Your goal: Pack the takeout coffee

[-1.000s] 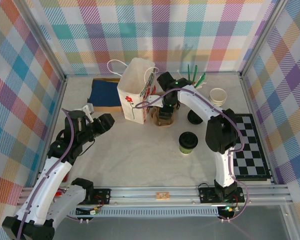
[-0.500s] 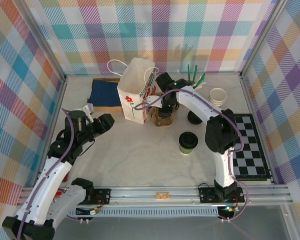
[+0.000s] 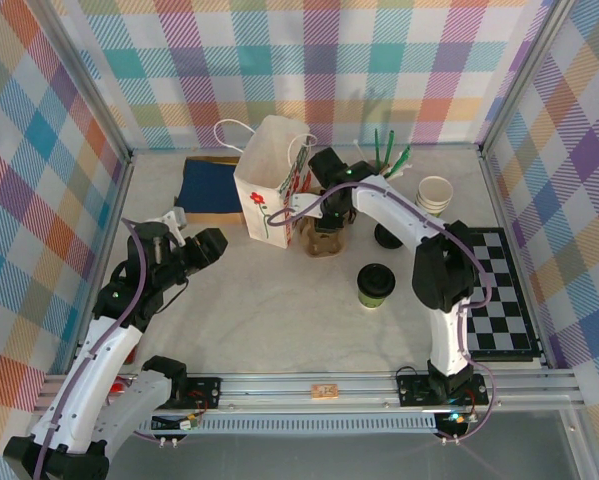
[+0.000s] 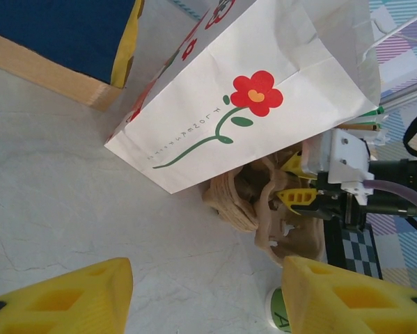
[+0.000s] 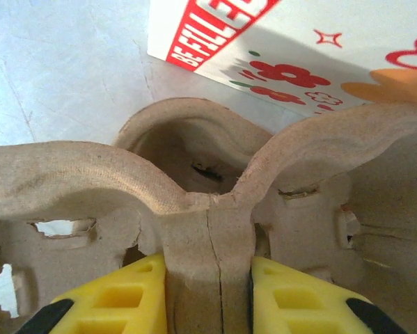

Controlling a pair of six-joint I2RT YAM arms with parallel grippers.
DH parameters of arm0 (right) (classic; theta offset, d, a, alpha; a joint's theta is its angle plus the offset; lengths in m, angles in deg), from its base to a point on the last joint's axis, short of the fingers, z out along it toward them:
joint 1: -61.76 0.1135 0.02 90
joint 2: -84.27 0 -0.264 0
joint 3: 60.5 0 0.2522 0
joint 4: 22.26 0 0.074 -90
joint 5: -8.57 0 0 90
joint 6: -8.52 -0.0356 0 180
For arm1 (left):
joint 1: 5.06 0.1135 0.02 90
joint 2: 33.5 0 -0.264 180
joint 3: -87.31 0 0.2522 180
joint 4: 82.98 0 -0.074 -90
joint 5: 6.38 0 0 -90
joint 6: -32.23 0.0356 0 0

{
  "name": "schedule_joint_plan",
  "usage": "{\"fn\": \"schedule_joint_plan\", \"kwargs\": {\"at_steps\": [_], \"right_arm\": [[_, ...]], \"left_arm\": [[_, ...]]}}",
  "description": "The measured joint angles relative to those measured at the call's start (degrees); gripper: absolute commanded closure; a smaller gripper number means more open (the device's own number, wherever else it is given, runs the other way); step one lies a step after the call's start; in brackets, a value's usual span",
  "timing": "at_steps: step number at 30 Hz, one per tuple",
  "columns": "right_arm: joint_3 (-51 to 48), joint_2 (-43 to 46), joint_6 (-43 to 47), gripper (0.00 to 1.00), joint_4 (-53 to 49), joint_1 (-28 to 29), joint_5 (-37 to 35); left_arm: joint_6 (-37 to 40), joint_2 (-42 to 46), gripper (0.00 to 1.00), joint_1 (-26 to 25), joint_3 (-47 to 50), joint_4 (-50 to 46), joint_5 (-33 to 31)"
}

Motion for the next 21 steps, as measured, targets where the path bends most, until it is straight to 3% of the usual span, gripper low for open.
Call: {"fn": "schedule_joint_plan", "kwargs": {"at_steps": [12,21], "right_arm": [[-3.7,13.1,-5.4,0.71,-0.1,2.6,0.2],[-11.3,28.8,-15.9,0.69,-1.4,5.0,1.2]], "left_arm": [[3.8,-2.2,0.4,0.1,-7.1,-3.6,-1.3],[10.8,-18.3,0.37,0.3,-24.8,-6.9,-2.9]]}}
